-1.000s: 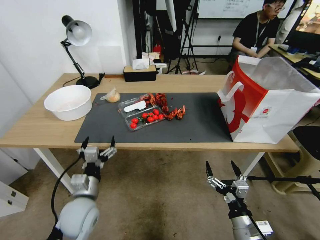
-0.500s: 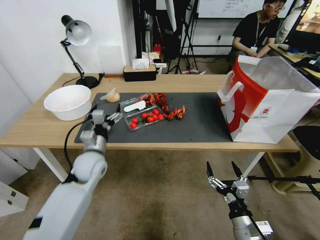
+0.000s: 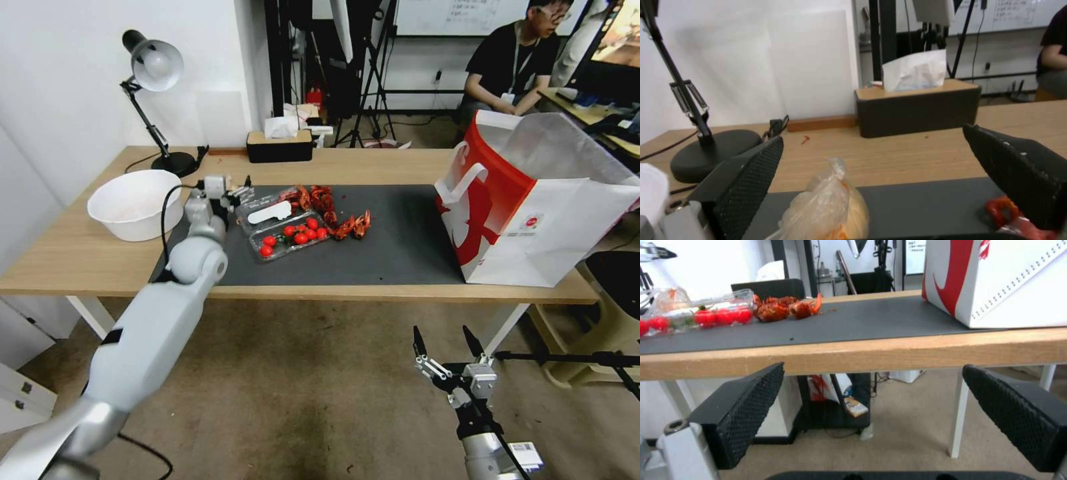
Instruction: Pick up the trash from the table and place it into the takeout bag.
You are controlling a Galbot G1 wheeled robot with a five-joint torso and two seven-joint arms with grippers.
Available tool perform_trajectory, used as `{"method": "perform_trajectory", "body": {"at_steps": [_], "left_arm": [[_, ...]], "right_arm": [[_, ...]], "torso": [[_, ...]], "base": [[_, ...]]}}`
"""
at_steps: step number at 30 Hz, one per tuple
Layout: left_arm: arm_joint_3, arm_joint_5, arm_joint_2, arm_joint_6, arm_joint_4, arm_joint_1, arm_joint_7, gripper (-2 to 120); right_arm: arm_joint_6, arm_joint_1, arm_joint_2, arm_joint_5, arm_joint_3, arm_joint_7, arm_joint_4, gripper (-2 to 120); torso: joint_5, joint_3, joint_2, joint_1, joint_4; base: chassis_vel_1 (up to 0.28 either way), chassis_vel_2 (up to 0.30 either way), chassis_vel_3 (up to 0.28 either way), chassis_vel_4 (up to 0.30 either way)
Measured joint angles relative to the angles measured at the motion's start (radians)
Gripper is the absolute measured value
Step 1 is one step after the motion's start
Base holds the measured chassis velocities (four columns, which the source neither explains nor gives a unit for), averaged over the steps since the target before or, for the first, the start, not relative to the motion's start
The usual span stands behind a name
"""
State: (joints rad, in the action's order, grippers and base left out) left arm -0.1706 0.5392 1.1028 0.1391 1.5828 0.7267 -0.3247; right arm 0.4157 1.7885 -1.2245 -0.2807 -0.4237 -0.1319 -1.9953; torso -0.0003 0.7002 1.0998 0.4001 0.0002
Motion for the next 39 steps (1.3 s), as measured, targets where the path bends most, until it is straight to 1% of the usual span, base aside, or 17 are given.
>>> {"method": "perform_trajectory", "body": {"at_steps": [1,4,5,6,9,10,11,13,17,20,25,28,34,35,37,38,39], "left_arm": [[0.000,0.000,0.000,0.000,0.000,0.000,0.000,100],[0.053,0.019,0.013,0.016,-0.102,-0.108,-0.001,100],[0.080,0.021,0.024,0.031,-0.159,-0.164,-0.001,100],[0.080,0.021,0.024,0.031,-0.159,-0.164,-0.001,100],[0.121,0.024,0.042,0.075,-0.263,-0.247,0.000,100],[0.121,0.024,0.042,0.075,-0.263,-0.247,0.000,100],[0.141,0.025,0.053,0.126,-0.315,-0.285,-0.016,100],[0.146,0.025,0.066,0.193,-0.373,-0.329,-0.044,100],[0.148,0.024,0.070,0.217,-0.408,-0.350,-0.050,100],[0.160,0.044,0.072,0.263,-0.471,-0.392,-0.032,100],[0.163,0.066,0.072,0.282,-0.494,-0.408,-0.002,100],[0.164,0.097,0.071,0.325,-0.513,-0.426,0.026,100],[0.157,0.119,0.075,0.374,-0.540,-0.447,0.047,100],[0.157,0.123,0.080,0.377,-0.557,-0.457,0.050,94],[0.157,0.125,0.083,0.378,-0.566,-0.462,0.051,91],[0.157,0.126,0.085,0.380,-0.577,-0.467,0.052,84],[0.157,0.126,0.085,0.380,-0.577,-0.467,0.052,84]], "right_arm": [[0.000,0.000,0.000,0.000,0.000,0.000,0.000,100],[-0.001,0.000,-0.002,0.000,-0.001,0.000,0.003,100],[-0.001,0.002,-0.004,0.001,-0.002,0.000,0.003,100],[-0.001,0.002,-0.004,0.001,-0.002,0.000,0.003,100],[0.000,0.008,-0.005,0.001,-0.009,-0.001,0.002,100],[0.000,0.008,-0.005,0.001,-0.009,-0.001,0.002,100],[0.004,0.012,-0.005,0.002,-0.017,0.001,0.003,100],[0.011,0.017,-0.008,0.005,-0.019,0.005,0.002,100],[0.013,0.019,-0.012,0.005,-0.019,0.005,0.002,100],[0.021,0.022,-0.013,0.006,-0.017,0.006,0.009,100],[0.022,0.021,-0.012,0.006,-0.016,0.006,0.010,100],[0.024,0.021,-0.011,0.006,-0.016,0.006,0.013,100],[0.025,0.018,-0.009,0.005,-0.014,0.005,0.018,100],[0.025,0.016,-0.009,0.005,-0.012,0.005,0.020,100],[0.025,0.016,-0.009,0.004,-0.012,0.005,0.021,100],[0.025,0.014,-0.009,0.004,-0.011,0.005,0.024,100],[0.025,0.014,-0.009,0.004,-0.011,0.005,0.024,100]], "torso": [[0.0000,0.000,0.000,0.000,0.0000],[0.0001,0.000,0.000,0.000,-0.0002],[0.0006,0.000,0.000,0.000,-0.0002],[0.0006,0.000,0.000,0.000,-0.0002],[0.0006,0.000,0.000,0.000,-0.0002],[0.0006,0.000,0.000,0.000,-0.0002],[0.0000,0.000,0.000,0.000,-0.0002],[0.0003,0.000,0.000,0.000,-0.0002],[0.0003,0.000,0.000,0.000,-0.0001],[0.0002,0.000,0.000,0.000,-0.0001],[0.0003,0.000,0.000,0.000,-0.0001],[0.0002,0.000,0.000,0.000,-0.0002],[0.0002,0.000,0.000,0.000,-0.0001],[0.0003,0.000,0.000,0.000,-0.0001],[0.0003,0.000,0.000,0.000,-0.0002],[0.0003,0.000,0.000,0.000,-0.0003],[0.0003,0.000,0.000,0.000,-0.0003]], "base": [[0.000,0.000,0.000,0.000],[0.000,0.000,0.000,0.000],[0.000,0.000,0.000,0.000],[0.000,0.000,0.000,0.000],[0.000,0.000,0.000,0.000],[0.000,0.000,0.000,0.000],[0.000,0.000,0.000,0.000],[0.000,0.000,0.000,0.000],[0.000,0.000,0.000,0.000],[0.000,0.000,0.000,0.000],[0.000,0.000,0.000,0.000],[0.000,0.000,0.000,0.000],[0.000,0.000,0.000,0.000],[0.000,0.000,0.000,0.000],[0.000,0.000,0.000,0.000],[0.000,0.000,0.000,0.000],[0.000,0.000,0.000,0.000]]}}
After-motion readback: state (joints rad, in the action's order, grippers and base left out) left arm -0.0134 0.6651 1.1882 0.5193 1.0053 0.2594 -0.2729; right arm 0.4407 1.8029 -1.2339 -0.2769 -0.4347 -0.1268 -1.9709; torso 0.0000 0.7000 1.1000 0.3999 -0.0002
